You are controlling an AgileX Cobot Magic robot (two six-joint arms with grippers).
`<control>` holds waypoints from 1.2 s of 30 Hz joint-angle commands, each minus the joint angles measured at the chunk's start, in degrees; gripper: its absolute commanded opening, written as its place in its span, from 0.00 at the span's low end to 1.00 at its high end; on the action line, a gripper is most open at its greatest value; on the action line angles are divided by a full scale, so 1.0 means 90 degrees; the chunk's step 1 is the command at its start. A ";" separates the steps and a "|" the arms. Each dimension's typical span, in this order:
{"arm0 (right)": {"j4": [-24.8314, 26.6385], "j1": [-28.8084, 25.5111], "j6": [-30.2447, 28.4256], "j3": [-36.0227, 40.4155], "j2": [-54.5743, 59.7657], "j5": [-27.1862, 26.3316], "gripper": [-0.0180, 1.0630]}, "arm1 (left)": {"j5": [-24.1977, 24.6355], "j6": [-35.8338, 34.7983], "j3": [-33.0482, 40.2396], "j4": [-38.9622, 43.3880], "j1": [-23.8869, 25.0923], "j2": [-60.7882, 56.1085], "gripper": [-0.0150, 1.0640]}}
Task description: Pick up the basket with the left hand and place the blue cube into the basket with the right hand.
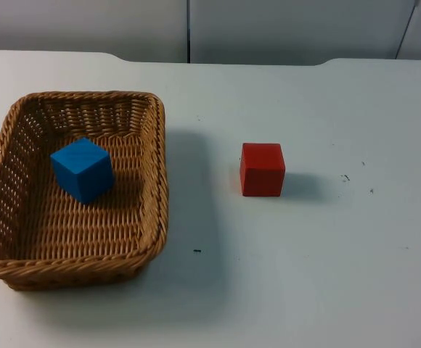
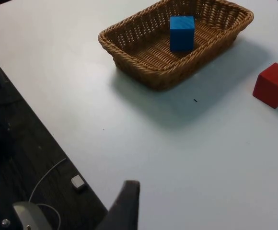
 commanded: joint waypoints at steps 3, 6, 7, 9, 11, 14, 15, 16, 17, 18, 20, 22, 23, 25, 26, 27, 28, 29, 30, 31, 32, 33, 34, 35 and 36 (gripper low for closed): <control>0.0000 0.0005 0.0000 0.0024 -0.0029 -0.0064 0.99 | -0.0054 -0.0019 0.0024 -0.0044 -0.0006 -0.0023 0.99; 0.0000 0.0005 0.0000 0.0024 -0.0029 -0.0064 0.99 | -0.0054 -0.0019 0.0024 -0.0044 -0.0006 -0.0023 0.99; 0.0000 0.0005 0.0000 0.0024 -0.0029 -0.0064 0.99 | -0.0054 -0.0019 0.0024 -0.0044 -0.0006 -0.0023 0.99; 0.0000 0.0005 0.0000 0.0024 -0.0029 -0.0064 0.99 | -0.0054 -0.0019 0.0024 -0.0044 -0.0006 -0.0023 0.99; 0.0000 0.0005 0.0000 0.0024 -0.0029 -0.0064 0.99 | -0.0054 -0.0019 0.0024 -0.0044 -0.0006 -0.0023 0.99; 0.0000 0.0005 0.0000 0.0024 -0.0029 -0.0064 0.99 | -0.0054 -0.0019 0.0024 -0.0044 -0.0006 -0.0023 0.99; 0.0000 0.0005 0.0000 0.0024 -0.0029 -0.0064 0.99 | -0.0054 -0.0019 0.0024 -0.0044 -0.0006 -0.0023 0.99; 0.0000 0.0005 0.0000 0.0024 -0.0029 -0.0064 0.99 | -0.0054 -0.0019 0.0024 -0.0044 -0.0006 -0.0023 0.99; 0.0000 0.0005 0.0000 0.0024 -0.0029 -0.0064 0.99 | -0.0054 -0.0019 0.0024 -0.0044 -0.0006 -0.0023 0.99; 0.0000 0.0005 0.0000 0.0024 -0.0029 -0.0064 0.99 | -0.0054 -0.0019 0.0024 -0.0044 -0.0006 -0.0023 0.99; 0.0000 0.0005 0.0000 0.0024 -0.0029 -0.0064 0.99 | -0.0054 -0.0019 0.0024 -0.0044 -0.0006 -0.0023 0.99; 0.0000 -0.0029 0.0000 0.0024 -0.0029 -0.0064 0.99 | -0.0054 -0.0019 0.0024 -0.0044 -0.0006 -0.0023 0.99; 0.0000 -0.0158 0.0000 0.0024 -0.0029 -0.0064 0.99 | -0.0054 -0.0019 0.0024 -0.0044 -0.0006 -0.0023 0.99; 0.0000 -0.0310 0.0000 0.0024 -0.0029 -0.0064 0.99 | -0.0054 -0.0019 0.0024 -0.0044 -0.0006 -0.0023 0.99; 0.0000 -0.0515 0.0000 0.0024 -0.0029 -0.0064 0.99 | -0.0054 -0.0019 0.0024 -0.0044 -0.0006 -0.0023 0.99; 0.0000 -0.0774 0.0000 0.0024 -0.0029 -0.0064 0.99 | -0.0054 -0.0019 0.0024 -0.0044 -0.0006 -0.0023 0.99; 0.0000 -0.1013 0.0000 0.0024 -0.0029 -0.0064 0.99 | -0.0054 -0.0019 0.0024 -0.0044 -0.0006 -0.0023 0.99; 0.0000 -0.1013 0.0000 0.0024 -0.0029 -0.0064 0.99 | -0.0054 -0.0019 0.0024 -0.0044 -0.0006 -0.0023 0.99; 0.0000 -0.1322 0.0000 0.0024 -0.0029 -0.0064 0.99 | -0.0054 -0.0019 0.0024 -0.0044 -0.0036 -0.0023 0.99; 0.0000 -0.1809 0.0000 0.0024 -0.0029 -0.0064 0.99 | -0.0054 -0.0019 0.0024 -0.0044 -0.0117 -0.0023 0.99; 0.0000 -0.2089 0.0000 0.0024 -0.0029 -0.0064 0.99 | -0.0054 -0.0019 0.0024 -0.0044 -0.0185 -0.0023 0.99; 0.0000 -0.2089 0.0000 0.0024 -0.0029 -0.0064 0.99 | -0.0054 -0.0019 0.0024 -0.0044 -0.0185 -0.0023 0.99; 0.0000 -0.2429 0.0000 0.0024 -0.0029 -0.0064 0.99 | -0.0054 -0.0019 0.0024 -0.0044 -0.0251 -0.0023 0.99; 0.0000 -0.2770 0.0000 0.0024 -0.0029 -0.0064 0.99 | -0.0054 -0.0019 0.0024 -0.0044 -0.0280 -0.0023 0.99; 0.0000 -0.3051 0.0000 0.0024 -0.0029 -0.0064 0.99 | -0.0054 -0.0019 0.0024 -0.0044 -0.0333 -0.0023 0.99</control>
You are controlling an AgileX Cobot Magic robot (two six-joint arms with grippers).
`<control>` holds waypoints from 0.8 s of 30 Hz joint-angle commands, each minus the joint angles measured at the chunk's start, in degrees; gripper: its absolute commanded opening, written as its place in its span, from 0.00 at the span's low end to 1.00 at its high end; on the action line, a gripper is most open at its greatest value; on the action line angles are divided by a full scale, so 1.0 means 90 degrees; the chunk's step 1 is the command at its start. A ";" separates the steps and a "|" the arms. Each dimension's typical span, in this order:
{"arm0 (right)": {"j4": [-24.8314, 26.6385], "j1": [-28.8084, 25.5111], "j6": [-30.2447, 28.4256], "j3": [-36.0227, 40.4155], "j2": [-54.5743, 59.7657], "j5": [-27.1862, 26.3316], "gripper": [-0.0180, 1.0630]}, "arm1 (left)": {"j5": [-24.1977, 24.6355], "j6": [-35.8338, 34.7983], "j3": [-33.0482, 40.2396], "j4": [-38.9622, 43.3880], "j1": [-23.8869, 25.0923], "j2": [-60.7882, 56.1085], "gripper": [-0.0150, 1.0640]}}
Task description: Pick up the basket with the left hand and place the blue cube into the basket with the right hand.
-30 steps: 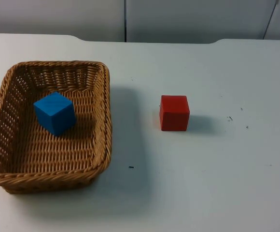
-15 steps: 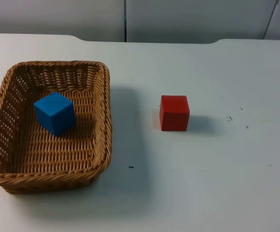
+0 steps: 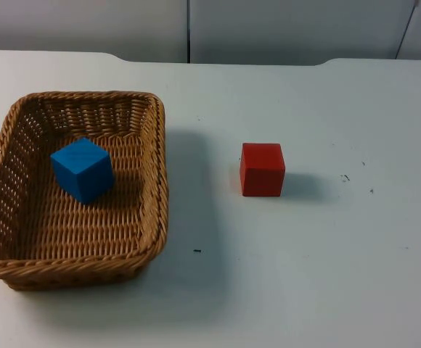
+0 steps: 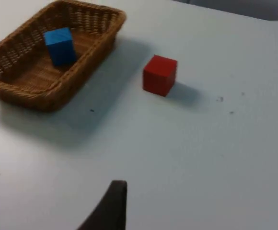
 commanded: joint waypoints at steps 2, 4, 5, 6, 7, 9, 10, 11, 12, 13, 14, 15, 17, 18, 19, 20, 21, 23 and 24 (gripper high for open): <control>0.0000 -0.0766 0.0000 0.0024 -0.0029 -0.0064 0.99 | -0.0054 -0.0019 0.0024 -0.0044 -0.0119 -0.0023 0.99; 0.0000 -0.1070 0.0000 0.0024 -0.0029 -0.0064 0.99 | -0.0054 -0.0019 0.0024 -0.0044 -0.0146 -0.0023 0.99; 0.0000 -0.1315 0.0000 0.0024 -0.0029 -0.0064 0.99 | -0.0054 -0.0019 0.0024 -0.0044 -0.0193 -0.0023 0.99; 0.0000 -0.1586 0.0000 0.0024 -0.0029 -0.0064 0.99 | -0.0054 -0.0019 0.0024 -0.0044 -0.0239 -0.0023 0.99; 0.0000 -0.1954 0.0000 0.0024 -0.0029 -0.0064 0.99 | -0.0054 -0.0019 0.0024 -0.0044 -0.0266 -0.0023 0.99; 0.0000 -0.2065 0.0000 0.0024 -0.0029 -0.0064 0.99 | -0.0054 -0.0019 0.0024 -0.0044 -0.0297 -0.0023 0.99; 0.0000 -0.2324 0.0000 0.0024 -0.0029 -0.0064 0.99 | -0.0054 -0.0019 0.0024 -0.0044 -0.0309 -0.0023 0.99; 0.0000 -0.2484 0.0000 0.0024 -0.0029 -0.0064 0.99 | -0.0054 -0.0019 0.0024 -0.0044 -0.0325 -0.0023 0.99; 0.0000 -0.2608 0.0000 0.0024 -0.0029 -0.0064 0.99 | -0.0054 -0.0019 0.0024 -0.0044 -0.0337 -0.0023 0.99; 0.0000 -0.2608 0.0000 0.0024 -0.0029 -0.0064 0.99 | -0.0054 -0.0019 0.0024 -0.0044 -0.0337 -0.0023 0.99; 0.0000 -0.2695 0.0000 0.0024 -0.0029 -0.0064 0.99 | -0.0054 -0.0019 0.0024 -0.0044 -0.0337 -0.0023 0.99; 0.0000 -0.2774 0.0000 0.0024 -0.0029 -0.0064 0.99 | -0.0054 -0.0019 0.0024 -0.0044 -0.0337 -0.0023 0.99; 0.0000 -0.2816 0.0000 0.0024 -0.0029 -0.0064 0.99 | -0.0054 -0.0019 0.0024 -0.0044 -0.0337 -0.0023 0.99; 0.0000 -0.2816 0.0000 0.0024 -0.0029 -0.0064 0.99 | -0.0054 -0.0019 0.0024 -0.0044 -0.0337 -0.0023 0.99; 0.0000 -0.2816 0.0000 0.0024 -0.0029 -0.0064 0.99 | -0.0054 -0.0019 0.0024 -0.0044 -0.0337 -0.0023 0.99; 0.0000 -0.2816 0.0000 0.0024 -0.0029 -0.0064 0.99 | -0.0054 -0.0019 0.0024 -0.0044 -0.0337 -0.0023 0.99; 0.0000 -0.2816 0.0000 0.0024 -0.0029 -0.0064 0.99 | -0.0054 -0.0019 0.0024 -0.0044 -0.0337 -0.0023 0.99; 0.0000 -0.2816 0.0000 0.0024 -0.0029 -0.0064 0.99 | -0.0054 -0.0019 0.0024 -0.0044 -0.0349 -0.0023 0.99; 0.0000 -0.2816 0.0000 0.0024 -0.0029 -0.0064 0.99 | -0.0054 -0.0019 0.0024 -0.0044 -0.0349 -0.0023 0.99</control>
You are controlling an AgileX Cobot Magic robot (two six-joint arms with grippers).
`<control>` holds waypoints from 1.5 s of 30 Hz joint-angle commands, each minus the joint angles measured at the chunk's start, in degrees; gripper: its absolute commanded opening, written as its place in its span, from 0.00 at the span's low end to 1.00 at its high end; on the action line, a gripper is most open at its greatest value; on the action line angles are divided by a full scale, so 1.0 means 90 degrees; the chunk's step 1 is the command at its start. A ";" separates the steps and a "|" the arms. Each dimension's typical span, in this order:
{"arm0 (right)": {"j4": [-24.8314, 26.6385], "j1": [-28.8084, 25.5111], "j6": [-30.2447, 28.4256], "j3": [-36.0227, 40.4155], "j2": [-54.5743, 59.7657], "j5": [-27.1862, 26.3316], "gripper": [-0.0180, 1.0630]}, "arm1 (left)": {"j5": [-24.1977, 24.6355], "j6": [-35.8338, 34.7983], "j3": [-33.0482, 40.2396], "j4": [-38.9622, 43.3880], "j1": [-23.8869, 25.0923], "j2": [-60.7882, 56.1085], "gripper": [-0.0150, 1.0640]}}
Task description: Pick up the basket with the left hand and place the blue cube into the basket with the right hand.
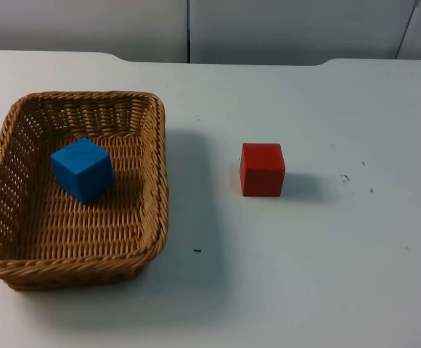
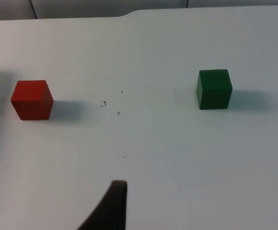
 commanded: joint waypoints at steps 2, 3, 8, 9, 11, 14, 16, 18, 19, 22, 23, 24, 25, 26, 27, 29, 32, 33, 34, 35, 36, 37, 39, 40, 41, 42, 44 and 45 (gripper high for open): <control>0.0000 -0.0047 0.0000 0.0024 -0.0029 -0.0064 0.99 | -0.0054 -0.0019 0.0024 -0.0039 -0.0047 -0.0023 0.99; 0.0000 -0.0047 0.0000 0.0024 -0.0029 -0.0064 0.99 | -0.0054 -0.0019 0.0024 -0.0039 -0.0047 -0.0023 0.99; 0.0000 -0.0047 0.0000 0.0024 -0.0029 -0.0064 0.99 | -0.0054 -0.0019 0.0024 -0.0039 -0.0047 -0.0023 0.99; 0.0000 -0.0047 0.0000 0.0024 -0.0029 -0.0064 0.99 | -0.0054 -0.0019 0.0024 -0.0039 -0.0047 -0.0023 0.99; 0.0000 -0.0047 0.0000 0.0024 -0.0029 -0.0064 0.99 | -0.0054 -0.0019 0.0024 -0.0039 -0.0047 -0.0023 0.99; 0.0000 -0.0047 0.0000 0.0024 -0.0029 -0.0064 0.99 | -0.0054 -0.0019 0.0024 -0.0039 -0.0047 -0.0023 0.99; 0.0000 -0.0047 0.0000 0.0024 -0.0029 -0.0064 0.99 | -0.0054 -0.0019 0.0024 -0.0039 -0.0047 -0.0023 0.99; 0.0000 -0.0047 0.0000 0.0024 -0.0029 -0.0064 0.99 | -0.0054 -0.0019 0.0024 -0.0039 -0.0047 -0.0023 0.99; 0.0000 -0.0047 0.0000 0.0024 -0.0029 -0.0064 0.99 | -0.0054 -0.0019 0.0024 -0.0039 -0.0047 -0.0023 0.99; 0.0000 -0.0047 0.0000 0.0024 -0.0029 -0.0064 0.99 | -0.0054 -0.0019 0.0024 -0.0039 -0.0047 -0.0023 0.99; 0.0000 -0.0047 0.0000 0.0024 -0.0029 -0.0064 0.99 | -0.0054 -0.0019 0.0024 -0.0039 -0.0047 -0.0023 0.99; 0.0000 -0.0047 0.0000 0.0024 -0.0029 -0.0064 0.99 | -0.0054 -0.0019 0.0024 -0.0039 -0.0047 -0.0023 0.99; 0.0000 -0.0047 0.0000 0.0024 -0.0029 -0.0064 0.99 | -0.0054 -0.0019 0.0024 -0.0039 -0.0047 -0.0023 0.99; 0.0000 -0.0047 0.0000 0.0024 -0.0029 -0.0064 0.99 | -0.0054 -0.0019 0.0024 -0.0039 -0.0047 -0.0023 0.99; 0.0000 -0.0047 0.0000 0.0024 -0.0029 -0.0064 0.99 | -0.0054 -0.0019 0.0024 -0.0039 -0.0047 -0.0023 0.99; 0.0000 -0.0047 0.0000 0.0024 -0.0029 -0.0064 0.99 | -0.0054 -0.0019 0.0024 -0.0039 -0.0047 -0.0023 0.99; 0.0000 -0.0047 0.0000 0.0024 -0.0029 -0.0064 0.99 | -0.0054 -0.0019 0.0024 -0.0039 -0.0047 -0.0023 0.99; 0.0000 -0.0047 0.0000 0.0024 -0.0029 -0.0064 0.99 | -0.0054 -0.0019 0.0024 -0.0039 -0.0047 -0.0023 0.99; 0.0000 -0.0047 0.0000 0.0024 -0.0029 -0.0064 0.99 | -0.0054 -0.0019 0.0024 -0.0039 -0.0047 -0.0023 0.99; 0.0000 -0.0047 0.0000 0.0024 -0.0029 -0.0064 0.99 | -0.0054 -0.0019 0.0024 -0.0039 -0.0047 -0.0023 0.99; 0.0000 -0.0047 0.0000 0.0024 -0.0029 -0.0064 0.99 | -0.0054 -0.0019 0.0024 -0.0039 -0.0047 -0.0023 0.99; 0.0000 -0.0047 0.0000 0.0024 -0.0029 -0.0064 0.99 | -0.0054 -0.0019 0.0024 -0.0039 -0.0047 -0.0023 0.99; 0.0000 -0.0047 0.0000 0.0024 -0.0029 -0.0064 0.99 | -0.0054 -0.0019 0.0024 -0.0039 -0.0047 -0.0023 0.99; 0.0000 -0.0047 0.0000 0.0024 -0.0029 -0.0064 0.99 | -0.0054 -0.0019 0.0024 -0.0039 -0.0044 -0.0023 0.99; 0.0000 -0.0047 0.0000 0.0024 -0.0029 -0.0064 0.99 | -0.0054 -0.0019 0.0024 -0.0039 -0.0044 -0.0023 0.99; 0.0000 -0.0063 0.0000 0.0024 -0.0029 -0.0064 0.99 | -0.0054 -0.0019 0.0024 -0.0039 -0.0044 -0.0023 0.99; 0.0000 -0.0063 0.0000 0.0024 -0.0029 -0.0064 0.99 | -0.0054 -0.0019 0.0024 -0.0039 -0.0044 -0.0023 0.99; 0.0000 -0.0063 0.0000 0.0024 -0.0029 -0.0064 0.99 | -0.0054 -0.0019 0.0024 -0.0039 -0.0044 -0.0023 0.99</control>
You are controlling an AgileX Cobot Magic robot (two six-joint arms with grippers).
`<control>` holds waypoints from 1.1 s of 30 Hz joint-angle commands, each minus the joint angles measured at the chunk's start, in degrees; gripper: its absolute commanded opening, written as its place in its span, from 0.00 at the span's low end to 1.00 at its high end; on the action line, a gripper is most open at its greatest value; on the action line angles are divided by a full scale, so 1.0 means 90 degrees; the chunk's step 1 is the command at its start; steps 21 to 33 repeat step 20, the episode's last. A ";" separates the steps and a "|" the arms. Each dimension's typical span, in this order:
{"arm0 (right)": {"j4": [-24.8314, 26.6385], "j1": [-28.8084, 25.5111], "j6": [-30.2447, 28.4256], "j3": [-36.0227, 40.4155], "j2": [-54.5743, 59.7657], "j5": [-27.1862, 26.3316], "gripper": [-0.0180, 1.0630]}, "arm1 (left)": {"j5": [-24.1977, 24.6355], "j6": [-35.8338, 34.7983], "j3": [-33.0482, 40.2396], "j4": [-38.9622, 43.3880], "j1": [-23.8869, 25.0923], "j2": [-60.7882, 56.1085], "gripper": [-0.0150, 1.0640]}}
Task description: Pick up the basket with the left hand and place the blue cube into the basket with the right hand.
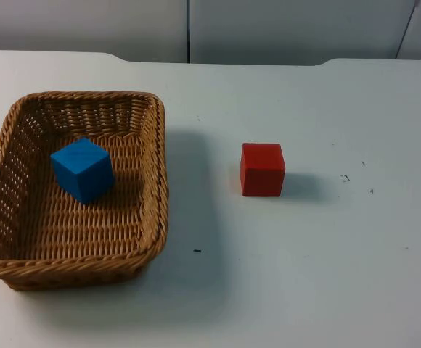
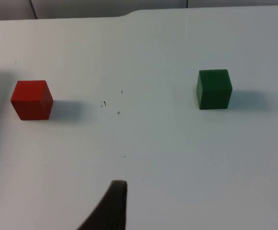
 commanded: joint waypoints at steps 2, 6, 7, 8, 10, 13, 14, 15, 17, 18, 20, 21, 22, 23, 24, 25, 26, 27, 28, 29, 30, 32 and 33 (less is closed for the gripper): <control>0.0000 -0.0093 0.0000 0.0024 -0.0029 -0.0064 0.99 | -0.0054 -0.0019 0.0024 -0.0028 -0.0044 -0.0023 0.99; 0.0000 -0.0337 0.0000 0.0024 -0.0029 -0.0064 0.99 | -0.0054 -0.0019 0.0024 -0.0028 -0.0044 -0.0023 0.99; 0.0000 -0.0427 0.0000 0.0024 -0.0029 -0.0064 0.99 | -0.0054 -0.0019 0.0024 -0.0028 -0.0044 -0.0023 0.99; 0.0000 -0.0477 0.0000 0.0024 -0.0029 -0.0064 0.99 | -0.0054 -0.0019 0.0024 -0.0028 -0.0044 -0.0023 0.99; 0.0000 -0.0483 0.0000 0.0024 -0.0029 -0.0064 0.99 | -0.0054 -0.0019 0.0024 -0.0028 -0.0044 -0.0023 0.99; 0.0000 -0.0483 0.0000 0.0024 -0.0029 -0.0064 0.99 | -0.0054 -0.0019 0.0024 -0.0028 -0.0044 -0.0023 0.99; 0.0000 -0.0483 0.0000 0.0024 -0.0029 -0.0064 0.99 | -0.0054 -0.0019 0.0024 -0.0028 -0.0044 -0.0023 0.99; 0.0000 -0.0483 0.0000 0.0024 -0.0029 -0.0064 0.99 | -0.0054 -0.0019 0.0024 -0.0028 -0.0044 -0.0023 0.99; 0.0000 -0.0363 0.0000 0.0024 -0.0029 -0.0064 0.99 | -0.0054 -0.0019 0.0024 -0.0028 -0.0044 -0.0023 0.99; 0.0000 -0.0363 0.0000 0.0024 -0.0029 -0.0064 0.99 | -0.0054 -0.0019 0.0024 -0.0028 -0.0044 -0.0023 0.99; 0.0000 -0.0226 0.0000 0.0024 -0.0029 -0.0064 0.99 | -0.0054 -0.0019 0.0024 -0.0028 -0.0044 -0.0023 0.99; 0.0000 -0.0226 0.0000 0.0024 -0.0029 -0.0064 0.99 | -0.0054 -0.0019 0.0024 -0.0028 -0.0044 -0.0023 0.99; 0.0000 -0.0226 0.0000 0.0024 -0.0029 -0.0064 0.99 | -0.0054 -0.0019 0.0024 -0.0028 -0.0044 -0.0023 0.99; 0.0000 -0.0226 0.0000 0.0024 -0.0029 -0.0064 0.99 | -0.0054 -0.0019 0.0024 -0.0028 -0.0044 -0.0023 0.99; 0.0000 -0.0226 0.0000 0.0024 -0.0029 -0.0064 0.99 | -0.0054 -0.0019 0.0024 -0.0028 -0.0044 -0.0023 0.99; 0.0000 -0.0226 0.0000 0.0024 -0.0029 -0.0064 0.99 | -0.0054 -0.0019 0.0024 -0.0028 -0.0044 -0.0023 0.99; 0.0000 -0.0226 0.0000 0.0024 -0.0029 -0.0064 0.99 | -0.0054 -0.0019 0.0024 -0.0028 -0.0044 -0.0023 0.99; 0.0000 -0.0226 0.0000 0.0024 -0.0029 -0.0064 0.99 | -0.0054 -0.0019 0.0024 -0.0028 -0.0044 -0.0023 0.99; 0.0000 -0.0226 0.0000 0.0024 -0.0029 -0.0064 0.99 | -0.0054 -0.0019 0.0024 -0.0028 -0.0044 -0.0023 0.99; 0.0000 -0.0226 0.0000 0.0024 -0.0029 -0.0064 0.99 | -0.0054 -0.0019 0.0024 -0.0028 -0.0044 -0.0023 0.99; 0.0000 -0.0226 0.0000 0.0024 -0.0029 -0.0064 0.99 | -0.0054 -0.0019 0.0024 -0.0028 -0.0044 -0.0023 0.99; 0.0000 -0.0226 0.0000 0.0024 -0.0029 -0.0064 0.99 | -0.0054 -0.0019 0.0024 -0.0028 -0.0044 -0.0023 0.99; 0.0000 -0.0226 0.0000 0.0024 -0.0029 -0.0064 0.99 | -0.0054 -0.0019 0.0024 -0.0028 -0.0044 -0.0023 0.99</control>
